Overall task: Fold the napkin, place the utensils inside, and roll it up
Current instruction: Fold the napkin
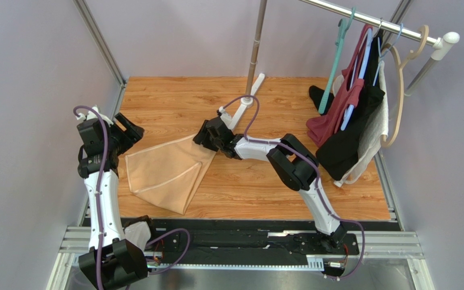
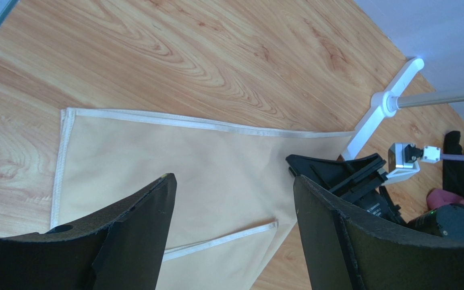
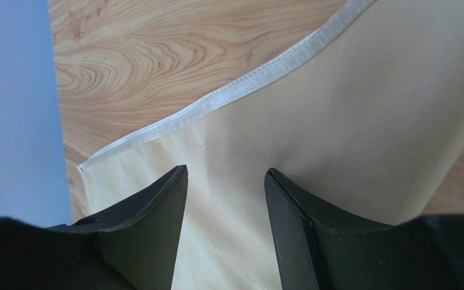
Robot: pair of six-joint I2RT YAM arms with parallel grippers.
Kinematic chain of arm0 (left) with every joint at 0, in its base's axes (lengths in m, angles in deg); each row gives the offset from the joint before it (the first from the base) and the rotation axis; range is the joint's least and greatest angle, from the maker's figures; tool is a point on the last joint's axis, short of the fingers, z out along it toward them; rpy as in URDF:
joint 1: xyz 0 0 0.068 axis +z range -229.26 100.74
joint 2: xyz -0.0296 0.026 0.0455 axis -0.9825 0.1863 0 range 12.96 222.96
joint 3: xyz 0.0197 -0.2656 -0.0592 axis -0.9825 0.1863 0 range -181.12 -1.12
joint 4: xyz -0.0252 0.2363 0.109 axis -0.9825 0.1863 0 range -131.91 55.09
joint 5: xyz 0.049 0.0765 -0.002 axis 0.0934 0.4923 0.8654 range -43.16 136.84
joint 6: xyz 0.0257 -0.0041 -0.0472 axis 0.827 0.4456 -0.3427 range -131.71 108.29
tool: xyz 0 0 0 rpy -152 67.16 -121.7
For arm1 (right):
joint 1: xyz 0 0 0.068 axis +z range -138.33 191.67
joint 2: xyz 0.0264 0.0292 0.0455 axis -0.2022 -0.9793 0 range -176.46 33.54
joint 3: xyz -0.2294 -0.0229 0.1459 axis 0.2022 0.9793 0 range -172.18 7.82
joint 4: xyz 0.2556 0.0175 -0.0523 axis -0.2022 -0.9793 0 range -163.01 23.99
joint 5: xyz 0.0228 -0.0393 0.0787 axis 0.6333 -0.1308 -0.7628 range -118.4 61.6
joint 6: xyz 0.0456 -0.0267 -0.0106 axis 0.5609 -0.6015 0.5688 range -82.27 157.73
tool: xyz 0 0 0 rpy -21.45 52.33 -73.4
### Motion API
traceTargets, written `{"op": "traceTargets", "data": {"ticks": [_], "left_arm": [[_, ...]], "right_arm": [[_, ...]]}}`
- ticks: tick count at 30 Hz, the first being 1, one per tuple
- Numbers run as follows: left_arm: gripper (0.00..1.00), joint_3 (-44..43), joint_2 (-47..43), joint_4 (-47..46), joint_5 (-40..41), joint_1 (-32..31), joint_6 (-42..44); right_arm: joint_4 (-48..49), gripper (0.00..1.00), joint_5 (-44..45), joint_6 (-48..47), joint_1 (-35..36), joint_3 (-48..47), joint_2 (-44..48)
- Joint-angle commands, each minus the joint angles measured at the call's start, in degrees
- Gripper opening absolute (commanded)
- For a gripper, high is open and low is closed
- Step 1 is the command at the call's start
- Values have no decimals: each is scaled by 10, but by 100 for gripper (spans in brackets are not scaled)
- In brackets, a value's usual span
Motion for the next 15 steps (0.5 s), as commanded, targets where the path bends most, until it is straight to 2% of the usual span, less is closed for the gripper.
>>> {"op": "traceTargets", "data": {"ticks": [1, 6, 8, 12, 15], "left_arm": [[80, -1, -9, -18, -14, 7, -8], [80, 0, -7, -22, -27, 8, -11], [80, 1, -6, -22, -28, 9, -11], [80, 2, -1, -16, -17, 8, -8], [79, 7, 7, -14, -14, 9, -11]], "right_arm": [[-53, 57, 81, 74, 24, 2, -18], [-72, 57, 78, 51, 39, -51, -32], [-47, 58, 65, 30, 38, -55, -28], [-22, 58, 53, -56, 37, -57, 6], [-21, 59, 57, -156, 31, -58, 36]]}}
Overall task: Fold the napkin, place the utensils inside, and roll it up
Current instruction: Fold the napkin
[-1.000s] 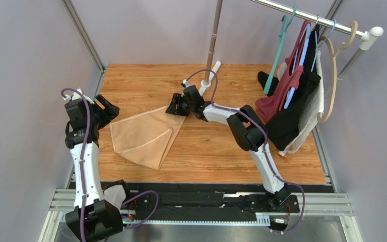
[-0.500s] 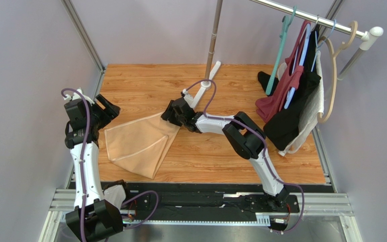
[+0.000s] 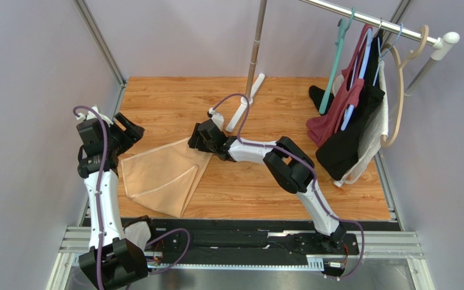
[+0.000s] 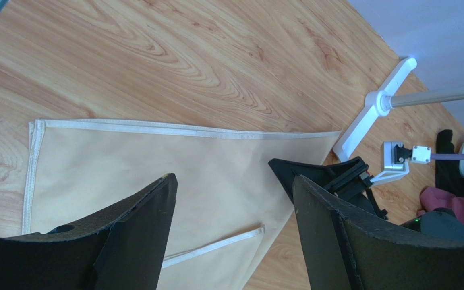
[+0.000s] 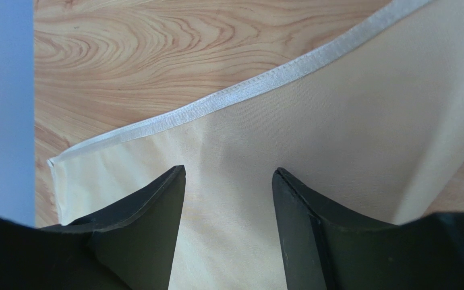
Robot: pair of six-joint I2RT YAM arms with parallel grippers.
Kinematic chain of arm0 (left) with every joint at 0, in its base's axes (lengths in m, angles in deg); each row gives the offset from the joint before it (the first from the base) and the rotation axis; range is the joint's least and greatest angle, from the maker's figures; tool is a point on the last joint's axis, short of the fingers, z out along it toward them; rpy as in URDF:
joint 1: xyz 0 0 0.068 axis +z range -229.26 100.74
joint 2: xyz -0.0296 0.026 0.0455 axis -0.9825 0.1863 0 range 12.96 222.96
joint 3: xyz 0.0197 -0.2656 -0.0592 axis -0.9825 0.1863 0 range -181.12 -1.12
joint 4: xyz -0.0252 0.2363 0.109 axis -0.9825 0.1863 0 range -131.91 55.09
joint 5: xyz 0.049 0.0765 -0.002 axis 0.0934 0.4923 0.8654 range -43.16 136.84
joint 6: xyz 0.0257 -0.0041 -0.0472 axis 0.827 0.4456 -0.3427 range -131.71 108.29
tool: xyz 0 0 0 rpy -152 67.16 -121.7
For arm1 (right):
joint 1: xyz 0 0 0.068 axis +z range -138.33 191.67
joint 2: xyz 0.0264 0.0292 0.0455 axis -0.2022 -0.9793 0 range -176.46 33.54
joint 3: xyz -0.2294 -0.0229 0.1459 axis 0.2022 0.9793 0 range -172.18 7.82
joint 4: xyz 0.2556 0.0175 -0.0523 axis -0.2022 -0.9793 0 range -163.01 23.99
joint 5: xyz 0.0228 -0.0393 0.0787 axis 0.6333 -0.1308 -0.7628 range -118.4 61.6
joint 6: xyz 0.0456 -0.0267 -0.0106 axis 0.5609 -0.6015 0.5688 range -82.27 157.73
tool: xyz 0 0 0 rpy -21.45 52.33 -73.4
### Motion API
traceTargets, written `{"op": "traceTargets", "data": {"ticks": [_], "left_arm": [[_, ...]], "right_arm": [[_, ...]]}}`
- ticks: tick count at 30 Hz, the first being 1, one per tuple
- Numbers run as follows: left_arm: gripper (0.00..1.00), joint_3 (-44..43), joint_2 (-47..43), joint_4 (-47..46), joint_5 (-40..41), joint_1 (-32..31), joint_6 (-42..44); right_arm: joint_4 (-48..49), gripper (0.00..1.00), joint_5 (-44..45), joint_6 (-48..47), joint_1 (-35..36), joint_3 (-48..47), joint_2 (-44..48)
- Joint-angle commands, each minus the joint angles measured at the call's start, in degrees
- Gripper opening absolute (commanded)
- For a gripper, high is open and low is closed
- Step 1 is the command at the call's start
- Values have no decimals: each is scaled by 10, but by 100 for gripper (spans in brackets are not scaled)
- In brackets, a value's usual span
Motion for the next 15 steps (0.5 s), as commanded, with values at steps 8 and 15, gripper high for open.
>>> {"op": "traceTargets", "data": {"ticks": [8, 15], "left_arm": [[78, 12, 18, -11, 17, -17, -9], [78, 15, 58, 0, 97, -121, -6]], "right_arm": [[-25, 59, -74, -176, -89, -50, 18], [-47, 59, -118, -195, -121, -64, -6]]}}
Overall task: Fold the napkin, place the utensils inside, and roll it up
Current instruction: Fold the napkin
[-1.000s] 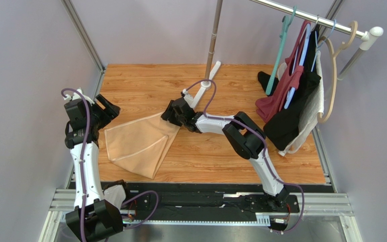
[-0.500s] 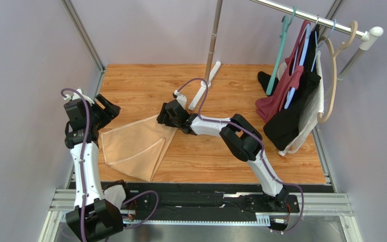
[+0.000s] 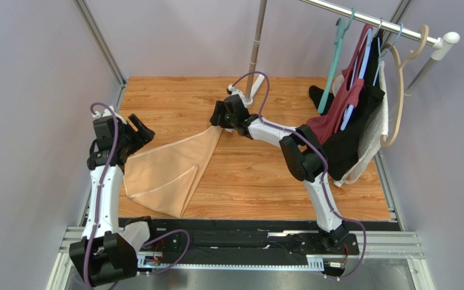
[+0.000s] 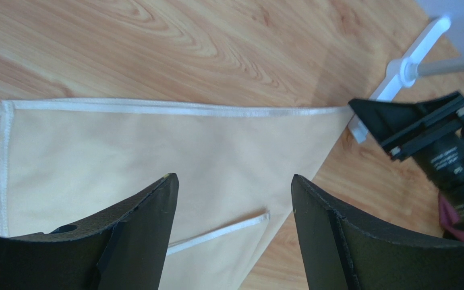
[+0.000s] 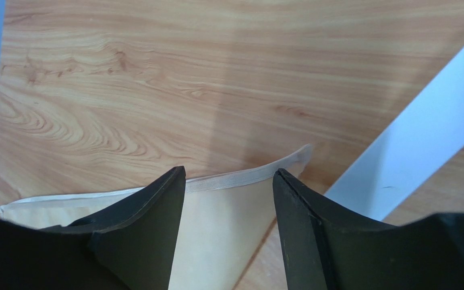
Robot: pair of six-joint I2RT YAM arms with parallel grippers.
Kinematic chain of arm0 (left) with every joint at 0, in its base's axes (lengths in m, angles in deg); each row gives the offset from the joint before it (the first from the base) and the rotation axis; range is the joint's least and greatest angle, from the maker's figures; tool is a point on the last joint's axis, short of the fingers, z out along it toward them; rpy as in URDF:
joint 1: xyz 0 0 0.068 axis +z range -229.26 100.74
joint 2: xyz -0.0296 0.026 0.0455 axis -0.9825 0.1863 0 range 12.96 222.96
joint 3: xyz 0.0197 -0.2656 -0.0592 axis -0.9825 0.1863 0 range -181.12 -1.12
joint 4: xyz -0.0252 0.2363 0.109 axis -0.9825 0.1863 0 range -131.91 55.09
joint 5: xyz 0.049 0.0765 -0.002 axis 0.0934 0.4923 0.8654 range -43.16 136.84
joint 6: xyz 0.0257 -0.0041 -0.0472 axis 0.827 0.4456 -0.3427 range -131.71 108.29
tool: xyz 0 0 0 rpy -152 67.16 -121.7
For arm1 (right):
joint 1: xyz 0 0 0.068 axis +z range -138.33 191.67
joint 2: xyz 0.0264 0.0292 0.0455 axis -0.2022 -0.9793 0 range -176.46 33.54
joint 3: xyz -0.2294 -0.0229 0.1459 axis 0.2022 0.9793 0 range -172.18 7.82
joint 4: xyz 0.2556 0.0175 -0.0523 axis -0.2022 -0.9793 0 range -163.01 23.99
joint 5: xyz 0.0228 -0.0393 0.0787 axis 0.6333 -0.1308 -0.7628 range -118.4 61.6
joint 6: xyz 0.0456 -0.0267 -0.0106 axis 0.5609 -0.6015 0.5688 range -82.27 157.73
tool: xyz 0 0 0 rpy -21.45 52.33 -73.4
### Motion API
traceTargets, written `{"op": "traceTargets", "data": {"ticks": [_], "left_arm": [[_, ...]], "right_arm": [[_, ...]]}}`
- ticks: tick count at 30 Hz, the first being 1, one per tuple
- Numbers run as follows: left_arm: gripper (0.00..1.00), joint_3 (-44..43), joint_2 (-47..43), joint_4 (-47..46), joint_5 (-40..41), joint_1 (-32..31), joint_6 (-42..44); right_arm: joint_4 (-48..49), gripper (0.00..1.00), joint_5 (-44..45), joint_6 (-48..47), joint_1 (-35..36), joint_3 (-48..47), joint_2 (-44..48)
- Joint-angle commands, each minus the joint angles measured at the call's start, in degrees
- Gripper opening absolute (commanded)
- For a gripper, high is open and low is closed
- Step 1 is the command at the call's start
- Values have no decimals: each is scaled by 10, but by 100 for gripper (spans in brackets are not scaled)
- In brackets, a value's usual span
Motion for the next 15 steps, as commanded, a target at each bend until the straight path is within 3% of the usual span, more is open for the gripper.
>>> {"op": "traceTargets", "data": {"ticks": [1, 5, 15], "left_arm": [[78, 4, 39, -1, 44, -59, -11], [79, 19, 104, -7, 5, -64, -53], [79, 13, 255, -26, 3, -64, -128]], "right_arm": [[-12, 59, -45, -26, 1, -19, -16], [-9, 59, -50, -20, 1, -11, -17], [-12, 57, -53, 14, 0, 36, -4]]}}
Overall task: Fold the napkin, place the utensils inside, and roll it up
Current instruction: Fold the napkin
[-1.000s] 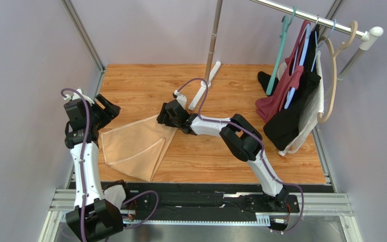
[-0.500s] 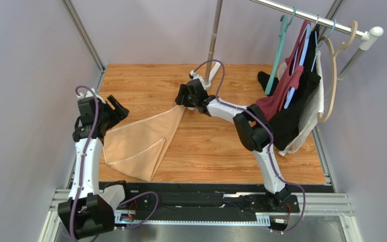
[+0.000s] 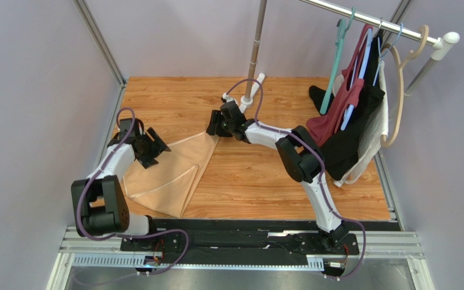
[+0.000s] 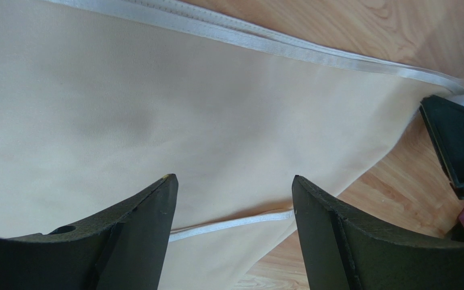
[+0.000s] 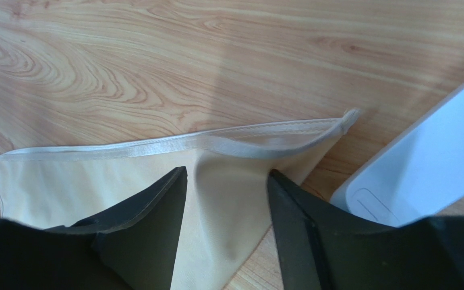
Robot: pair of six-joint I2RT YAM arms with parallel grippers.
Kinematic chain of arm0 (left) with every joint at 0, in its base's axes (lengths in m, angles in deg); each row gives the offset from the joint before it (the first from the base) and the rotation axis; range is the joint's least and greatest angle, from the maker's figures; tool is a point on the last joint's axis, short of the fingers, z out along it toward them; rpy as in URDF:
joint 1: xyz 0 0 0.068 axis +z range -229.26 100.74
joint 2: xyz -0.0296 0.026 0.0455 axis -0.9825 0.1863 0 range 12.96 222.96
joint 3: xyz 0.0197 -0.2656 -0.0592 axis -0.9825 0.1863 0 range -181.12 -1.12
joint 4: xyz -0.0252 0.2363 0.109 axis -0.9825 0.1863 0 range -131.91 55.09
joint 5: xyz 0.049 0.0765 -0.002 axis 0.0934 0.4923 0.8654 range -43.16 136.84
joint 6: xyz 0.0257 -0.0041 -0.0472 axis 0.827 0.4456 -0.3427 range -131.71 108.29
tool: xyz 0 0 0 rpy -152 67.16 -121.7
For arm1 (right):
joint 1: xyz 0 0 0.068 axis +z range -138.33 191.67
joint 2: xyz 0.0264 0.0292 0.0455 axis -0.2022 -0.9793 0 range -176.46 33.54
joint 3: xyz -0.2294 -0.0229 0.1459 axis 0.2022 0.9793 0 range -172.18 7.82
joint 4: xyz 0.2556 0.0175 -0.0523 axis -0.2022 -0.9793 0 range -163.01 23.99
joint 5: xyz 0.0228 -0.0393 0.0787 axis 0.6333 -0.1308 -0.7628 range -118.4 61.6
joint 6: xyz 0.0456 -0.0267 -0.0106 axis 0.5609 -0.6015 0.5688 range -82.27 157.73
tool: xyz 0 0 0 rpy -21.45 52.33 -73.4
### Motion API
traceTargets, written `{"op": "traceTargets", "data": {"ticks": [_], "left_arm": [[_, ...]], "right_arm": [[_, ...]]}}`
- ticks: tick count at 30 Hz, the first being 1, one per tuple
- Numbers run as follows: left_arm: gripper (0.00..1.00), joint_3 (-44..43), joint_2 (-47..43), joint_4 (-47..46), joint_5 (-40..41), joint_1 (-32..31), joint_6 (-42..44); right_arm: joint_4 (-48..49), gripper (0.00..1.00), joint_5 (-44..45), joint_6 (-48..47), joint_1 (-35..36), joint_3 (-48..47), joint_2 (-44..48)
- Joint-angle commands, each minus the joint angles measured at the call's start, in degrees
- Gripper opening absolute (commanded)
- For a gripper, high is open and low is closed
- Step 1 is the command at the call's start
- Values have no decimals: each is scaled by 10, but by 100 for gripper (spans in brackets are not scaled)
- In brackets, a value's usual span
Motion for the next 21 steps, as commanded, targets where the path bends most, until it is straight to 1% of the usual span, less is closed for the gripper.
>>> {"op": "traceTargets", "data": {"ticks": [1, 7, 11, 14, 18, 21], "left_arm": [[79, -21, 54, -18, -15, 1, -41], [80, -37, 109, -20, 16, 1, -24], [80, -77, 168, -11, 20, 1, -15], [80, -108, 187, -4, 35, 1, -9], [80, -140, 208, 8, 30, 7, -8], [80, -167, 236, 20, 35, 16, 0]], "right_arm": [[6, 57, 9, 15, -1, 30, 12], [-12, 60, -12, -27, -15, 25, 48], [-36, 61, -30, -34, -32, 22, 69], [-45, 61, -45, -34, -35, 31, 82], [-47, 61, -62, -34, -37, 51, 108], [-55, 61, -67, -34, -40, 47, 113]]}}
